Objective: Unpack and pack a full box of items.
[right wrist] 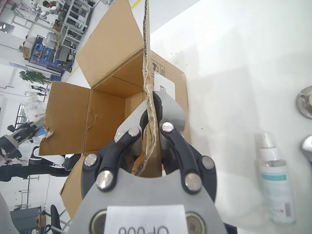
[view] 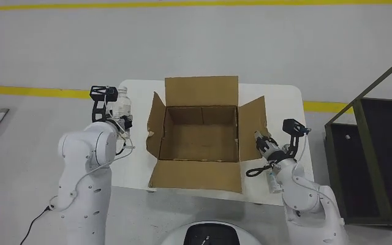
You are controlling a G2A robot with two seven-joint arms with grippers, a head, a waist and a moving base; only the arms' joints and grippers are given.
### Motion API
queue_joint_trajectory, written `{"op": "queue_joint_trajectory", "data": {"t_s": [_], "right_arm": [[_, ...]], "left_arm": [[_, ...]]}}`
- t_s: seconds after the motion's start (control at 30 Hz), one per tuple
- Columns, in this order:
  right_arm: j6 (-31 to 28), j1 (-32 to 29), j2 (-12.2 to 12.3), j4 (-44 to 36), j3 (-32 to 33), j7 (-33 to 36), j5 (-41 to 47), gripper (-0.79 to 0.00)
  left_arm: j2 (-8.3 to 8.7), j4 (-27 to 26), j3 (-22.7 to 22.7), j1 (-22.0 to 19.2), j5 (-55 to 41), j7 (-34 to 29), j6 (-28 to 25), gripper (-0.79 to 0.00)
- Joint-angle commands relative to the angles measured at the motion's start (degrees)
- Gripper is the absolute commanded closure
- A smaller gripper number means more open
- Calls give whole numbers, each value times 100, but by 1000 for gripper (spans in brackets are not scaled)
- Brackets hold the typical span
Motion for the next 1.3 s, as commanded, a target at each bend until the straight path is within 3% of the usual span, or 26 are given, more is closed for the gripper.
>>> {"op": "queue_joint_trajectory", "data": {"t_s": [0.0, 0.27, 0.33, 0.37, 0.87, 1.0, 1.27], "right_arm": [[56, -85, -2, -58, -70, -76, 27, 0], [126, -176, 18, -63, -48, -222, 191, 0], [129, -179, 27, -59, -42, -211, 208, -409], [115, -177, 33, -61, -44, -175, 227, -785], [-81, 24, 120, -365, 410, -697, 71, -785], [-168, 239, 158, -375, 625, -730, -34, -785], [-144, 723, 214, -312, 973, -848, -50, -785]], "left_arm": [[-10, 11, 96, -220, -191, -18, 9, 0], [-65, -73, 571, -687, -794, 8, 152, 0], [-67, -77, 581, -695, -825, 2, 167, 0], [-67, -77, 581, -695, -825, 2, 167, 0], [-67, -77, 581, -695, -825, 2, 167, 0], [-95, -16, 801, -615, -1276, 412, 90, 0], [-182, 783, 1373, -859, -2278, 419, 177, 0]]}}
